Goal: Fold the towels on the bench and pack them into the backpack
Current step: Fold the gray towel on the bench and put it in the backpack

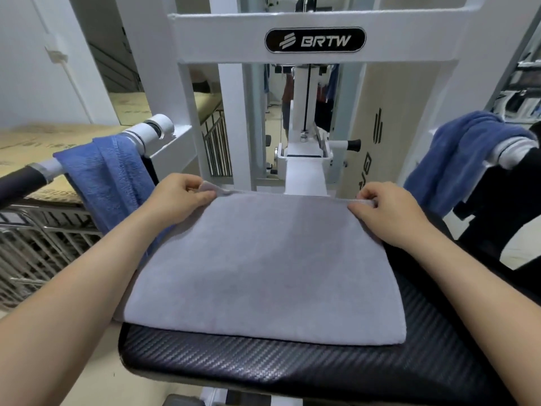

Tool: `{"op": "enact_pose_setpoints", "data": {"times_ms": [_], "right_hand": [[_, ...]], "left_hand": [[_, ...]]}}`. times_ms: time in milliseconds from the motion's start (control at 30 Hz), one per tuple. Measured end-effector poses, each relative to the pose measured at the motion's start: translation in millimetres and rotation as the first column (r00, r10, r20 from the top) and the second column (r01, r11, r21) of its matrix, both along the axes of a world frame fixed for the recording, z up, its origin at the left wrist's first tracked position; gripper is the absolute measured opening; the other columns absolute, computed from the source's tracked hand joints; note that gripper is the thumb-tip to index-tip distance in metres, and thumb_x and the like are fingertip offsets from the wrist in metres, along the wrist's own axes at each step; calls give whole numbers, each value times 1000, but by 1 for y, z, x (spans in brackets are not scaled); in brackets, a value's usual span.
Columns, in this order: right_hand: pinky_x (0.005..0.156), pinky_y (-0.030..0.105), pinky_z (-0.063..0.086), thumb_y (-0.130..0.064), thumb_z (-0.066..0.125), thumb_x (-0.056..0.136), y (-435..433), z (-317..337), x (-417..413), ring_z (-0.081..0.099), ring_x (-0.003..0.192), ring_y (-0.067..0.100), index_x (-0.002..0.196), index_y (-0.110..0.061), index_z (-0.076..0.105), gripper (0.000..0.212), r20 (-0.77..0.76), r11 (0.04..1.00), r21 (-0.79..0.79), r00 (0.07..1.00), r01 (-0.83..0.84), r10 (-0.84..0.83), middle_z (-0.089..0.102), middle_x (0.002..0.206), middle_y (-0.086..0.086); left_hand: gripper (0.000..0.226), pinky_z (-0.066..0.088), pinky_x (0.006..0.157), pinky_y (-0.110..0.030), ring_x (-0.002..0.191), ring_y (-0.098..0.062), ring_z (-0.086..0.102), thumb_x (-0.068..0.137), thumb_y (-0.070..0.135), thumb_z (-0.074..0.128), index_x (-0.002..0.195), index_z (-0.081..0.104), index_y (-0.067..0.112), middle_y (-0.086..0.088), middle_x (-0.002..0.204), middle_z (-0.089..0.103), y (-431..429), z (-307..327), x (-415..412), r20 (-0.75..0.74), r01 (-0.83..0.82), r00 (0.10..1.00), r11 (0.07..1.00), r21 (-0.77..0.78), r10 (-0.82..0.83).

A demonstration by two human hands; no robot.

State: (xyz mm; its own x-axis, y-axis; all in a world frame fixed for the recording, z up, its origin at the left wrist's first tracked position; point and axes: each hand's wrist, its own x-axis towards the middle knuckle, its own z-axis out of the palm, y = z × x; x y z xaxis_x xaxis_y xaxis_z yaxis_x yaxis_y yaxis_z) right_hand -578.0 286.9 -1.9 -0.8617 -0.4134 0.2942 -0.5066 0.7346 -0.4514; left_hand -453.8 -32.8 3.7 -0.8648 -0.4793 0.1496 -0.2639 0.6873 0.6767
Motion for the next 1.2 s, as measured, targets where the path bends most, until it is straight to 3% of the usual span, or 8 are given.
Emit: {"op": "enact_pose_setpoints", "data": {"times_ms": [133,300,567,767,933,1000,1100,1200], "right_hand": [[63,28,45,-20,75,79,7,13,-6,55,66,14,69,-13,66,14,198,989,-136,977,-55,82,64,69,-1],[70,30,50,-16,81,76,13,27,-13,58,70,16,78,-7,73,12,328,981,-153,930,-120,165,72,82,15],[72,33,49,-15,84,70,-10,75,-49,64,67,16,78,-8,73,16,268,907,-387,920,-168,285,70,71,7],[85,36,50,-19,70,86,-59,138,-72,64,87,21,100,-13,75,16,-31,943,-129,952,-306,304,71,88,3],[66,24,50,-15,65,88,-88,167,-71,64,68,18,89,-12,73,8,-326,901,-320,927,-294,187,66,68,-2],[68,33,58,-11,65,88,-85,159,-67,69,66,16,95,-9,72,10,-311,798,-495,928,-343,206,69,80,5],[45,19,54,-5,62,91,-63,134,-46,65,47,5,91,-13,67,9,-215,617,-708,937,-343,275,64,74,0],[43,17,52,-3,61,91,-27,102,-25,64,45,8,80,-18,67,19,-51,661,-691,931,-294,362,66,57,-4]], "left_hand": [[6,51,55,-20,58,-9,63,81,17,75,86,76,14,-4,76,74,-4,0,1,3,-6,1000,942,337,6],[9,51,52,-20,50,-8,61,75,18,80,79,77,11,-2,64,73,1,3,-1,-75,-49,994,926,375,83],[13,47,48,-16,49,-6,59,84,21,72,80,72,9,7,57,69,-8,46,12,-356,-15,896,820,572,265],[18,42,52,-7,50,5,56,78,6,76,93,71,15,7,64,67,-22,102,29,-566,-64,766,911,407,306],[13,44,61,-9,59,7,57,82,12,74,77,71,23,22,60,68,-26,139,41,-674,-195,665,946,258,321],[16,44,59,-13,56,3,54,83,14,73,74,71,27,22,58,67,-17,140,52,-731,-222,606,949,223,314],[19,42,53,-17,49,-4,46,86,17,70,75,70,32,18,52,61,5,120,73,-761,-223,608,968,112,228],[25,43,54,-21,49,-4,49,89,17,67,75,72,37,16,55,62,29,88,100,-730,-182,667,983,30,146]]}}
